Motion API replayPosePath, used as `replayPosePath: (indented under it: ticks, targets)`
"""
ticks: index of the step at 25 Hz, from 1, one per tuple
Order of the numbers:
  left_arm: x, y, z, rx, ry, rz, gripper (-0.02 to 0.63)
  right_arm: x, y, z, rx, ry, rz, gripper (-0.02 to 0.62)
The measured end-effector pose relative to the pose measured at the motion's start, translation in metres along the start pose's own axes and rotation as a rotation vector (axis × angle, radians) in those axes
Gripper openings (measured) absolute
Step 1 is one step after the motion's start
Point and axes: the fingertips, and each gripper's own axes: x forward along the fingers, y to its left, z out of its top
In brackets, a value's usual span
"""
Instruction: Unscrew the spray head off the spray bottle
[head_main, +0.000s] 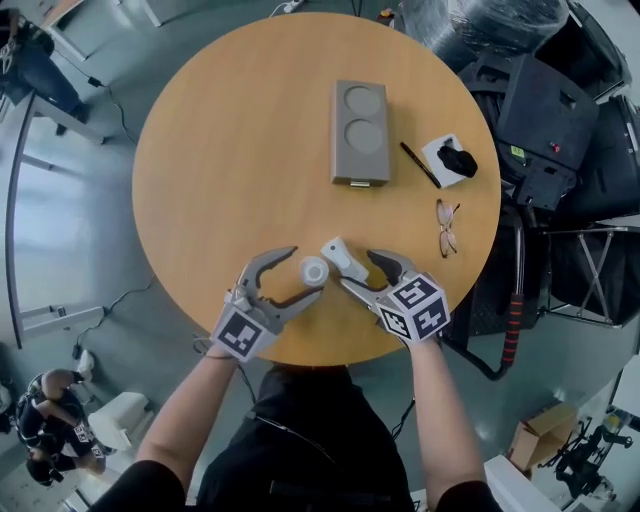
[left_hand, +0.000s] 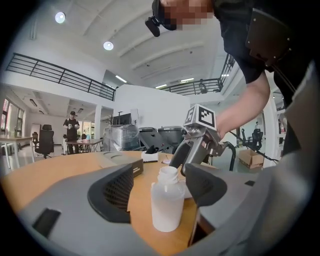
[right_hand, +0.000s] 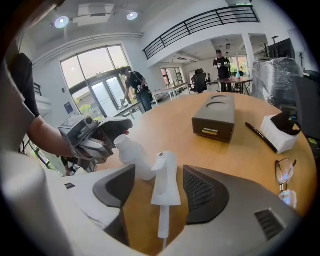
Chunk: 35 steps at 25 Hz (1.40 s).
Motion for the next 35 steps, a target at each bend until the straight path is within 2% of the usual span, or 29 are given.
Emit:
replayPosePath:
  ticks: [6, 8, 11, 14, 17, 19, 22, 25, 28, 30, 33, 35]
  targets:
    - [-0.027, -0.011, 0.043, -0.033, 0.007, 0.035, 0.346, -0.046, 0.037, 0.039, -0.060, -0.166, 0.040, 0.314]
    - [-0.035, -0.022, 0.061, -0.041, 0.010, 0.037, 0.315, -0.063, 0.056, 0.050, -0.070, -0.221, 0.072, 0.314]
    - [-0.046, -0.039, 0.088, -0.058, -0.002, 0.031, 0.304, -0.090, 0.086, 0.067, -0.105, -0.296, 0.113, 0.314]
    - [-0.061, -0.055, 0.112, -0.057, 0.002, 0.033, 0.295, -0.117, 0.115, 0.080, -0.180, -0.356, 0.117, 0.314]
    - [-0.076, -0.071, 0.138, -0.092, -0.013, 0.047, 0.282, -0.143, 0.143, 0.088, -0.228, -0.394, 0.134, 0.314]
    - [-0.086, -0.081, 0.157, -0.118, -0.043, 0.052, 0.244, -0.162, 0.160, 0.093, -0.254, -0.428, 0.150, 0.313]
    - [-0.097, -0.097, 0.186, -0.128, -0.080, 0.043, 0.209, -0.192, 0.183, 0.106, -0.296, -0.520, 0.185, 0.241]
    - [-0.105, -0.113, 0.213, -0.105, -0.093, 0.026, 0.177, -0.221, 0.202, 0.117, -0.321, -0.589, 0.227, 0.232]
    - [-0.112, -0.130, 0.235, -0.095, -0.083, 0.015, 0.135, -0.248, 0.224, 0.120, -0.375, -0.607, 0.245, 0.225]
    - [-0.118, -0.141, 0.248, -0.095, -0.087, 0.009, 0.095, -0.267, 0.239, 0.122, -0.399, -0.613, 0.252, 0.194]
    - [-0.125, -0.152, 0.261, -0.103, -0.079, 0.007, 0.032, -0.292, 0.256, 0.124, -0.395, -0.655, 0.261, 0.154]
    - [-0.129, -0.158, 0.267, -0.118, -0.073, 0.008, 0.017, -0.304, 0.260, 0.124, -0.381, -0.678, 0.251, 0.123]
